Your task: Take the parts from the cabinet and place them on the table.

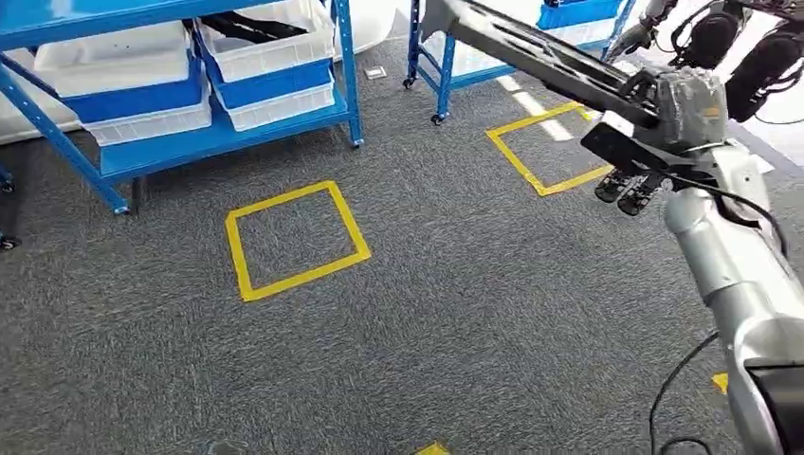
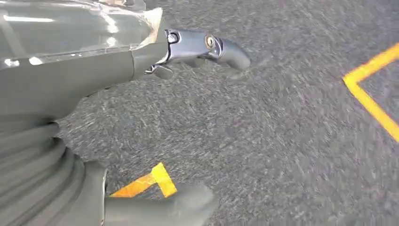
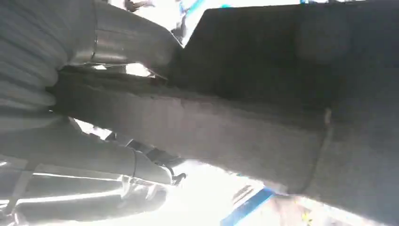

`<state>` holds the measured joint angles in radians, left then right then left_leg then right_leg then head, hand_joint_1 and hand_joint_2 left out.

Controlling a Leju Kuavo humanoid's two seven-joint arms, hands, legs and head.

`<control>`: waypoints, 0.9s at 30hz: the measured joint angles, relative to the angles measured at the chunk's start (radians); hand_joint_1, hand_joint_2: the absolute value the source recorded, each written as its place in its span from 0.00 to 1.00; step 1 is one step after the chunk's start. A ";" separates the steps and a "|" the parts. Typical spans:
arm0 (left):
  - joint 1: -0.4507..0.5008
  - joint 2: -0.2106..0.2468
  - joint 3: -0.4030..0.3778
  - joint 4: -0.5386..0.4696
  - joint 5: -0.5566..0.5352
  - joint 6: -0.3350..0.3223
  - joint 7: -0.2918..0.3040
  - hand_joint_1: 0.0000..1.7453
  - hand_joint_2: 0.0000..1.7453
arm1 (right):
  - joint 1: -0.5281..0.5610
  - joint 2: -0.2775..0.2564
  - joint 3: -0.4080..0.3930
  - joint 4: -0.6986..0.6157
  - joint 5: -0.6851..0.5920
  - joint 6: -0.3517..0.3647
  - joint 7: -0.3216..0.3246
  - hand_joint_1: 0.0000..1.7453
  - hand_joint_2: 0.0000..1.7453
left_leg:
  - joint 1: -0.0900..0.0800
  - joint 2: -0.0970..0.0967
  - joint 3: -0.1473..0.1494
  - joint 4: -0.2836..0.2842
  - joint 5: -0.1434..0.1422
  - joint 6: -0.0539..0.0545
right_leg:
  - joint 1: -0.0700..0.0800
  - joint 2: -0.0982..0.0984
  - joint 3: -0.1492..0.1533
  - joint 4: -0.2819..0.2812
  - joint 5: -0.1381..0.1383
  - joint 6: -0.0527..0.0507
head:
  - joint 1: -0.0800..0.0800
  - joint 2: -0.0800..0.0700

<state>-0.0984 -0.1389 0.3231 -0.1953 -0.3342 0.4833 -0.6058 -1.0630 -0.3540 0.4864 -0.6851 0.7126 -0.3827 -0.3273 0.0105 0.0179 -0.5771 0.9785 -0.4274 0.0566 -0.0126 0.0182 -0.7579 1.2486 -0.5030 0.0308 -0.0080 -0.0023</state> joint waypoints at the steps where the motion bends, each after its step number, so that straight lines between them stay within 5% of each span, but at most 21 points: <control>1: 0.001 0.000 0.000 0.000 0.000 0.000 0.000 0.00 1.00 | 0.005 -0.001 0.000 0.000 0.001 -0.004 0.003 0.97 1.00 | 0.000 0.012 -0.001 0.000 -0.001 0.000 | -0.003 -0.003 -0.026 0.054 -0.010 0.007 | 0.001 0.000; 2: 0.001 0.000 0.000 0.000 0.000 0.000 0.000 0.00 1.00 | 0.009 -0.003 -0.001 0.000 0.002 -0.005 0.005 0.97 1.00 | 0.000 0.026 -0.002 0.001 -0.001 -0.001 | -0.007 -0.007 -0.025 0.054 -0.005 0.014 | 0.002 0.000; 4: 0.001 0.000 0.000 0.000 0.000 0.000 0.000 0.00 1.00 | 0.009 -0.006 -0.005 -0.001 0.004 -0.008 0.006 0.97 1.00 | 0.001 0.051 -0.001 0.003 -0.005 -0.006 | -0.019 -0.025 0.045 -0.076 0.046 0.036 | 0.002 0.000; 6: 0.001 0.000 0.000 0.000 0.000 0.000 0.000 0.00 1.00 | 0.007 -0.006 -0.008 -0.005 0.004 -0.011 0.006 0.97 1.00 | 0.001 0.073 -0.002 0.015 -0.014 -0.020 | -0.024 -0.097 0.140 -0.248 0.089 0.051 | 0.003 0.000; 7: 0.001 0.003 0.000 0.000 -0.001 0.000 0.000 0.00 1.00 | 0.003 -0.006 -0.008 -0.005 0.003 -0.013 0.006 0.97 1.00 | -0.008 0.084 -0.004 0.021 -0.022 -0.030 | -0.007 -0.113 0.147 -0.251 0.089 0.038 | 0.004 0.000; 8: 0.001 0.002 0.000 0.000 -0.002 0.000 0.000 0.00 1.00 | 0.006 -0.006 -0.009 -0.006 -0.001 -0.013 0.006 0.97 1.00 | -0.011 0.093 0.000 0.021 -0.024 -0.035 | -0.007 -0.086 0.139 -0.250 0.092 0.023 | 0.000 0.000; 11: 0.001 0.002 0.000 0.000 -0.002 0.002 0.000 0.00 1.00 | 0.012 -0.016 -0.016 -0.007 -0.010 -0.013 0.005 0.97 1.00 | -0.005 0.126 0.002 0.023 -0.031 -0.045 | -0.019 -0.051 0.135 -0.248 0.096 0.003 | -0.005 0.000; 13: 0.003 0.005 0.000 0.000 -0.003 0.006 0.000 0.00 1.00 | 0.012 -0.015 -0.016 -0.007 -0.015 -0.012 0.002 0.97 1.00 | 0.008 0.026 -0.026 0.096 -0.094 -0.053 | -0.020 -0.029 0.132 -0.248 0.102 -0.015 | -0.005 0.000; 14: 0.009 0.005 0.000 0.000 -0.002 0.007 0.000 0.00 1.00 | 0.014 -0.013 -0.015 -0.007 -0.016 -0.011 0.001 0.97 1.00 | 0.007 -0.001 -0.061 0.178 -0.139 -0.054 | -0.019 -0.017 0.132 -0.248 0.103 -0.020 | -0.005 0.000; 16: 0.019 0.005 0.000 0.000 -0.002 0.008 0.000 0.00 1.00 | 0.022 -0.006 -0.014 -0.007 -0.016 -0.008 -0.002 0.97 1.00 | 0.007 -0.017 -0.130 0.327 -0.195 -0.055 | -0.012 0.016 0.130 -0.248 0.103 -0.022 | -0.005 0.000; 18: 0.020 0.005 0.000 0.001 -0.003 0.008 -0.003 0.00 1.00 | 0.025 -0.003 -0.013 -0.006 -0.015 -0.001 -0.006 0.97 1.00 | 0.007 -0.020 -0.133 0.320 -0.163 -0.048 | -0.008 0.046 0.130 -0.247 0.105 -0.025 | -0.005 0.000; 20: 0.021 0.005 0.000 0.001 -0.003 0.009 -0.004 0.00 1.00 | 0.023 -0.004 -0.014 -0.005 -0.015 -0.001 -0.008 0.97 1.00 | 0.006 -0.038 -0.061 0.162 -0.072 -0.033 | -0.006 0.074 0.132 -0.246 0.105 -0.024 | -0.005 0.000; 21: 0.021 0.006 0.000 0.001 -0.003 0.009 -0.005 0.00 1.00 | 0.023 -0.004 -0.014 -0.005 -0.016 -0.001 -0.009 0.97 1.00 | 0.007 -0.082 -0.023 0.084 -0.037 -0.023 | -0.008 0.085 0.131 -0.246 0.106 -0.023 | -0.005 0.000; 22: 0.021 0.011 0.000 0.001 -0.003 0.009 -0.005 0.00 1.00 | 0.021 -0.002 -0.014 -0.004 -0.016 -0.001 -0.009 0.97 1.00 | 0.011 -0.137 -0.006 0.051 -0.042 -0.014 | -0.002 0.094 0.127 -0.243 0.108 -0.019 | -0.002 0.000; 25: 0.022 0.010 0.000 0.001 -0.007 0.009 -0.006 0.00 1.00 | 0.023 -0.008 -0.015 -0.003 -0.020 -0.001 -0.013 0.97 1.00 | -0.004 -0.095 -0.005 0.046 -0.039 -0.014 | -0.018 0.133 0.115 -0.251 0.121 0.002 | -0.006 0.000; 26: 0.020 0.009 0.000 0.001 -0.011 0.009 -0.007 0.00 1.00 | 0.024 -0.015 -0.016 -0.003 -0.021 -0.001 -0.015 0.97 1.00 | -0.003 -0.081 0.000 0.033 -0.032 -0.008 | -0.010 0.146 0.109 -0.257 0.126 0.011 | -0.004 0.000; 27: 0.018 0.007 0.000 0.001 -0.013 0.008 -0.006 0.00 1.00 | 0.026 -0.026 -0.017 -0.003 -0.023 -0.002 -0.018 0.97 1.00 | 0.007 -0.063 0.005 0.016 -0.019 -0.003 | -0.008 0.106 0.102 -0.244 0.122 0.008 | -0.003 0.000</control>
<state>-0.0803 -0.1316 0.3227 -0.1942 -0.3471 0.4917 -0.6123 -1.0368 -0.3804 0.4692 -0.6882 0.6893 -0.3849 -0.3449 0.0177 -0.0451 -0.5723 0.9943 -0.4464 0.0531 -0.0202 0.1246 -0.6556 1.0049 -0.3815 0.0392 -0.0107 -0.0023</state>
